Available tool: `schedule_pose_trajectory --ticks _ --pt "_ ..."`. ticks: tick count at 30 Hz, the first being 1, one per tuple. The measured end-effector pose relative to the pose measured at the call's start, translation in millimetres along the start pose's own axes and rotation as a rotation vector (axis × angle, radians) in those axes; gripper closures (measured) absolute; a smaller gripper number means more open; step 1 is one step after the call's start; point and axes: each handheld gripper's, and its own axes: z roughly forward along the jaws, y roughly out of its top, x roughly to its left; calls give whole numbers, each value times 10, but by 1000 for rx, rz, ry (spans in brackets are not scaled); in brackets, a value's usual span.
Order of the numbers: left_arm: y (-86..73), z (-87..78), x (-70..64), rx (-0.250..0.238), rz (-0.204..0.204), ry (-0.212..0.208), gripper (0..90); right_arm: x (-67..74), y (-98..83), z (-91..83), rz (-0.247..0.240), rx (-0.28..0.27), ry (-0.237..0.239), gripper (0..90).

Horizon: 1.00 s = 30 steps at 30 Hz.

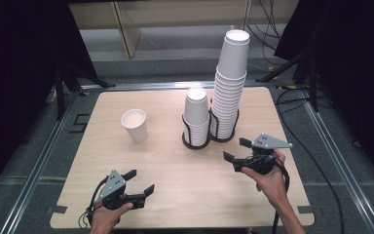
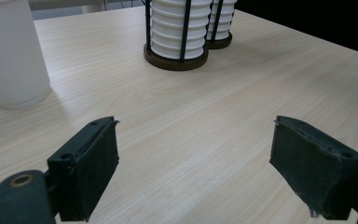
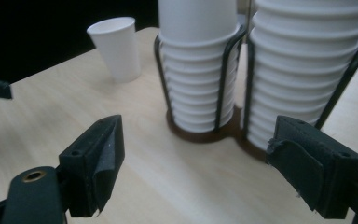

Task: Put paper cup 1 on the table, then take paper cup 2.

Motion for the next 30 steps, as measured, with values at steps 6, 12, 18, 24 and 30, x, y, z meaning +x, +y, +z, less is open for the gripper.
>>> schedule_pose_trajectory --ticks 6,12,18,24,30 --pt "-14 -32 -22 -4 -6 -8 144 -127 257 -20 3 -50 -37 169" --pt "-39 -39 -31 -20 -18 -24 144 -193 459 -41 6 -72 -51 162" --pt "-46 -69 -51 2 -19 -20 144 -251 695 -95 1 -109 -61 158" --pt "-64 -57 -55 0 -18 -36 144 -344 961 -119 11 -138 -63 156" --pt "-74 -36 -53 11 -7 -48 144 -396 1227 -108 4 -156 -75 155"
